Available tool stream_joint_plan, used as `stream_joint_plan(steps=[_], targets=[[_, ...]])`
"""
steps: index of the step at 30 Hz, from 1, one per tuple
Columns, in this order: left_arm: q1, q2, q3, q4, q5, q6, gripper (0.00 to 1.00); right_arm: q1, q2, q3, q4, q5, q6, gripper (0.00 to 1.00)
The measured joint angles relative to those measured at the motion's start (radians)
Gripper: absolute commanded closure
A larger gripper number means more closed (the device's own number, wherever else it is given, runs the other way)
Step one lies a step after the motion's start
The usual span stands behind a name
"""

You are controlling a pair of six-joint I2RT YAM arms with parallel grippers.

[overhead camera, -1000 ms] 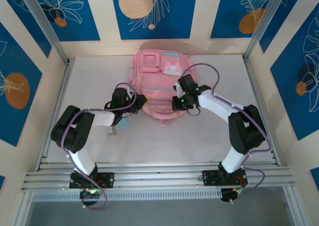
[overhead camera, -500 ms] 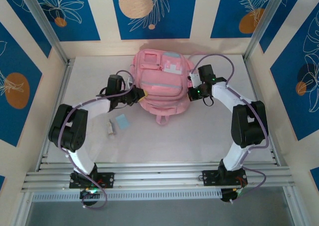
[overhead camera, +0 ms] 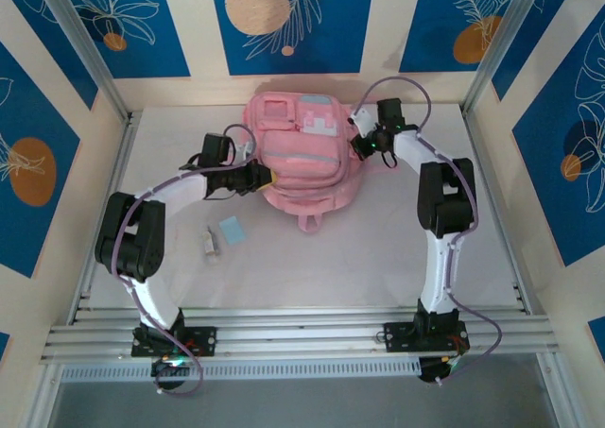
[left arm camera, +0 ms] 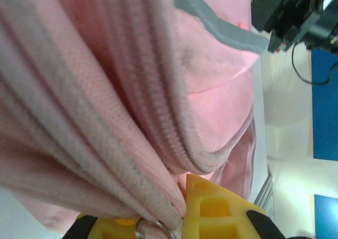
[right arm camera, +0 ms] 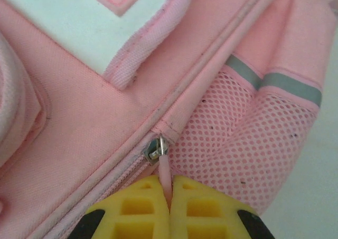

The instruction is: Pack books, pencil case, and school supplies into a backpack

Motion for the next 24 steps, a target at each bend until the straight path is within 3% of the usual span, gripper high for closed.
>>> stream_joint_plan(steps=[3,6,10,12,14,15,19,22,24], targets=[[0.002,0.0,0.002,-0.019,0.0,0.018,1.0,0.019,0.028,0.061,-0.014,0.004,0.0,0.97],[0.004,0.0,0.002,-0.04,0.0,0.02,1.0,0.027,0.027,0.064,-0.024,0.014,0.013,0.69],[0.008,0.0,0.002,-0.086,0.0,0.034,1.0,0.012,-0.005,0.051,-0.017,0.047,0.071,0.49],[0.008,0.0,0.002,-0.104,-0.001,0.045,0.89,0.006,-0.049,0.038,-0.036,0.045,0.112,0.46],[0.008,0.0,0.002,-0.123,-0.013,0.063,0.72,0.004,-0.107,0.027,-0.053,0.033,0.164,0.44],[0.008,0.0,0.002,-0.133,-0.019,0.071,0.7,0.007,-0.135,0.018,-0.055,0.023,0.186,0.44],[0.01,0.0,-0.005,-0.152,-0.054,0.076,0.68,0.045,-0.229,-0.047,-0.04,-0.035,0.281,0.43],[0.016,0.0,-0.024,-0.129,-0.073,0.065,0.69,0.079,-0.234,-0.089,-0.021,-0.088,0.382,0.24],[0.018,0.0,-0.04,-0.105,-0.079,0.05,0.69,0.095,-0.217,-0.116,-0.013,-0.125,0.441,0.24]])
